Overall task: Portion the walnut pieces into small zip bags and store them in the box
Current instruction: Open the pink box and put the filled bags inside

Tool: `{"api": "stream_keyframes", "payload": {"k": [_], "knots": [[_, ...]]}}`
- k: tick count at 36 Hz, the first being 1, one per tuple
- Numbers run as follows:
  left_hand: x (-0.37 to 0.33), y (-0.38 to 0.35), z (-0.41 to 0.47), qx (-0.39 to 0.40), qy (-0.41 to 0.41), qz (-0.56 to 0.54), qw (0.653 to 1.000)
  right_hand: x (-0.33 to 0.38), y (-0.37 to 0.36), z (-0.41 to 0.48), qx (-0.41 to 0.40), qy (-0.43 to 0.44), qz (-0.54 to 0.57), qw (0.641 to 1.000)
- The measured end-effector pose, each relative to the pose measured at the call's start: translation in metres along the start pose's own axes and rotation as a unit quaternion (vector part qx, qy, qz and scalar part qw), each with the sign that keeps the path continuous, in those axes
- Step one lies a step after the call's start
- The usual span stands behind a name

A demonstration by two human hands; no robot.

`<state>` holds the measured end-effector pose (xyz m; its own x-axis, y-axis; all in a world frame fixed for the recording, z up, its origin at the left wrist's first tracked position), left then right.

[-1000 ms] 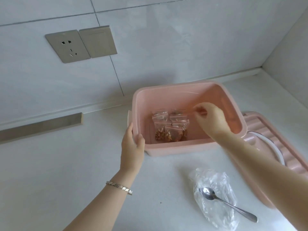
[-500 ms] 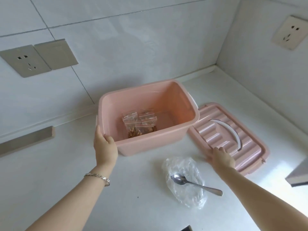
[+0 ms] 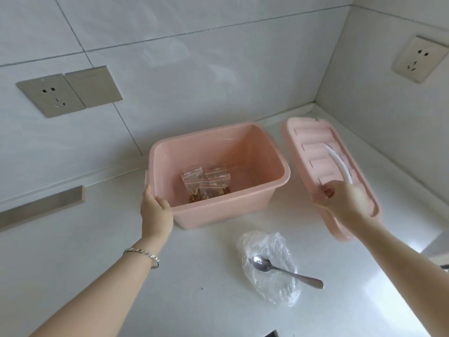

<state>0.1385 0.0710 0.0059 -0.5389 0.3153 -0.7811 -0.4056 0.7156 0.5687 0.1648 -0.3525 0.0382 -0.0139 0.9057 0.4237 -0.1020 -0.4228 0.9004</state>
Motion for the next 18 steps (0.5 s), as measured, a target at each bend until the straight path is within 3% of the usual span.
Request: {"api": "stream_keyframes", "payload": {"k": [6,12,15,18], "knots": [[-0.002,0.001,-0.003,0.024,0.000,-0.003,1.000,0.079,0.028,-0.001,-0.004,0.155,-0.048,0.987],[-0.002,0.012,-0.008,0.071,0.009,-0.038,0.997,0.140,0.000,0.003,0.031,0.331,-0.105,0.937],[-0.003,0.027,-0.006,0.049,0.005,-0.057,0.997,0.159,-0.024,0.004,0.062,0.390,-0.123,0.910],[-0.003,0.041,-0.002,0.034,0.013,-0.090,0.995,0.165,-0.042,0.009,0.104,0.396,-0.111,0.906]]}}
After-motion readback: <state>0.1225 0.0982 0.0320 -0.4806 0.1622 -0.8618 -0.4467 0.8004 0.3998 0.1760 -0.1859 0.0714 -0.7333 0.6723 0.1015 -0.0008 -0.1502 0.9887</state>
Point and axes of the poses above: each hand's wrist, its own z-axis towards the middle knuckle, its own y-axis out of the back of the hand, x = y × z, the point moved 7 cm from there along z, towards the middle knuckle, and after that the axes turned 14 degrees about y, right-handed, at the moved point
